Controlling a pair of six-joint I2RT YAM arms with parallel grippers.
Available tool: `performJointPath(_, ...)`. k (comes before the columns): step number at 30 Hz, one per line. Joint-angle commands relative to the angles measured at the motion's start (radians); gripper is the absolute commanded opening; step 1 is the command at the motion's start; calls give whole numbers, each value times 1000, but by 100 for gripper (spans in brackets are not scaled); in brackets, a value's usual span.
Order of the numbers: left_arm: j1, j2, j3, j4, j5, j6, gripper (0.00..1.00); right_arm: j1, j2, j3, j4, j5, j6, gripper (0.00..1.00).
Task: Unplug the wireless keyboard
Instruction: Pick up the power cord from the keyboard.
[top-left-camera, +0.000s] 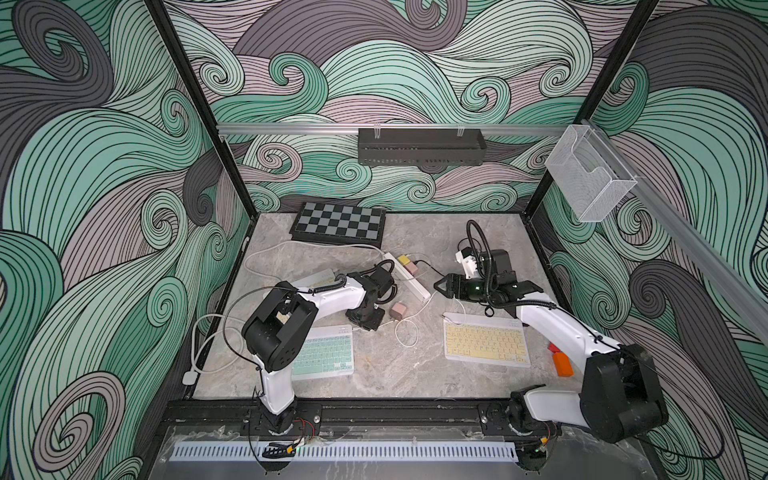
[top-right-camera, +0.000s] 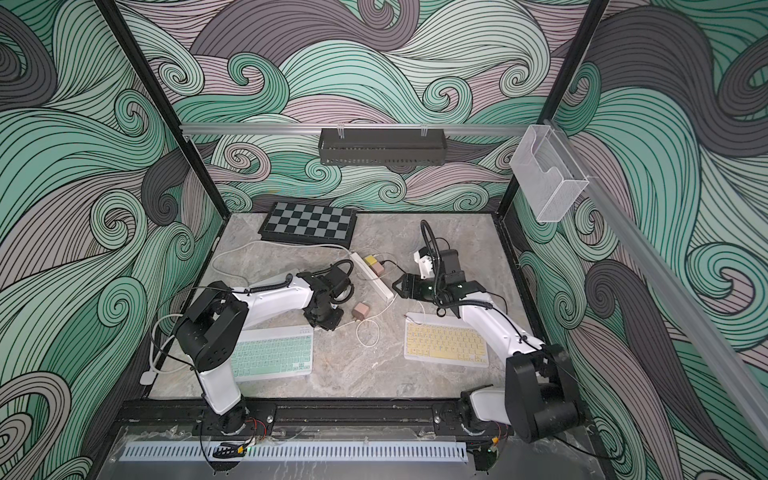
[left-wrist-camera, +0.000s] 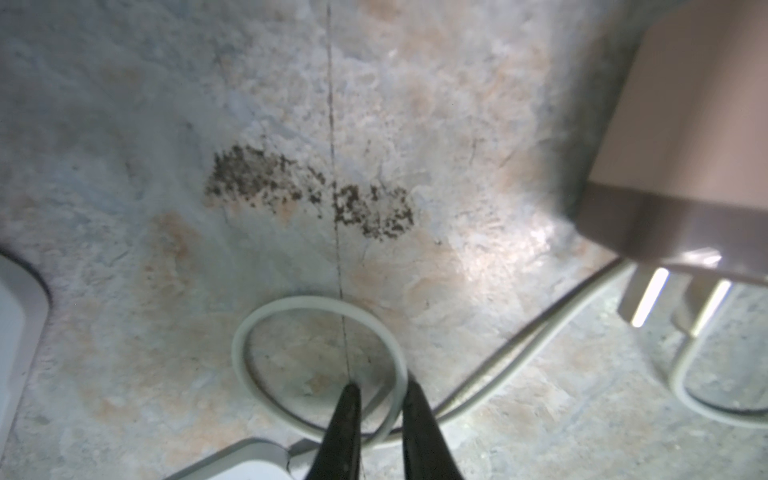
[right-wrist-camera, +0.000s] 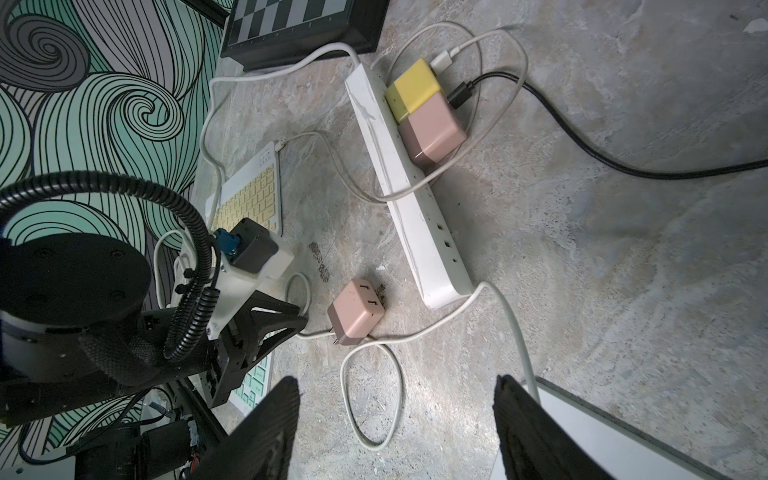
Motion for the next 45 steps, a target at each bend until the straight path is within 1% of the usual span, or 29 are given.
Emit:
performJointPath(1,-1,-37,-2,12,-10,24,13,-5,-26,2,8,-14,4,75)
performJointPath(3,-2,-54,3,17,-8,32,9,-4,-25,2,12,-15,7,75)
performJointPath(9,-2,-116,41,5,9,41,0,-3,-26,-5,30,-35,8,75)
performJointPath(11,-3,-138,61,-1,34,43,0,-1,-26,-10,44,-53,12,75)
performJointPath(15,-5,-181,108,-18,81,40,0,1,-28,-38,125,-136,25,75)
performJointPath(20,-6,-237,152,-8,154,18,0,47,-39,-91,262,-207,57,75)
performJointPath(24,-6,-257,198,19,183,-48,0,79,-59,-136,363,-223,86,75)
performJointPath(26,-5,-258,222,53,229,-94,0,86,-58,-136,379,-243,77,74)
performJointPath(28,-6,-260,236,131,307,-152,0,90,-53,-126,367,-246,65,74)
performJointPath(30,-7,-258,250,187,345,-215,0,91,-54,-123,368,-258,56,74)
performJointPath(33,-12,-246,283,239,347,-249,0,94,-55,-116,371,-271,56,74)
performJointPath(37,-15,-220,338,240,335,-256,0,109,-31,-101,370,-293,70,74)
performJointPath(45,-33,-166,373,275,344,-276,0,150,15,-69,420,-346,137,74)
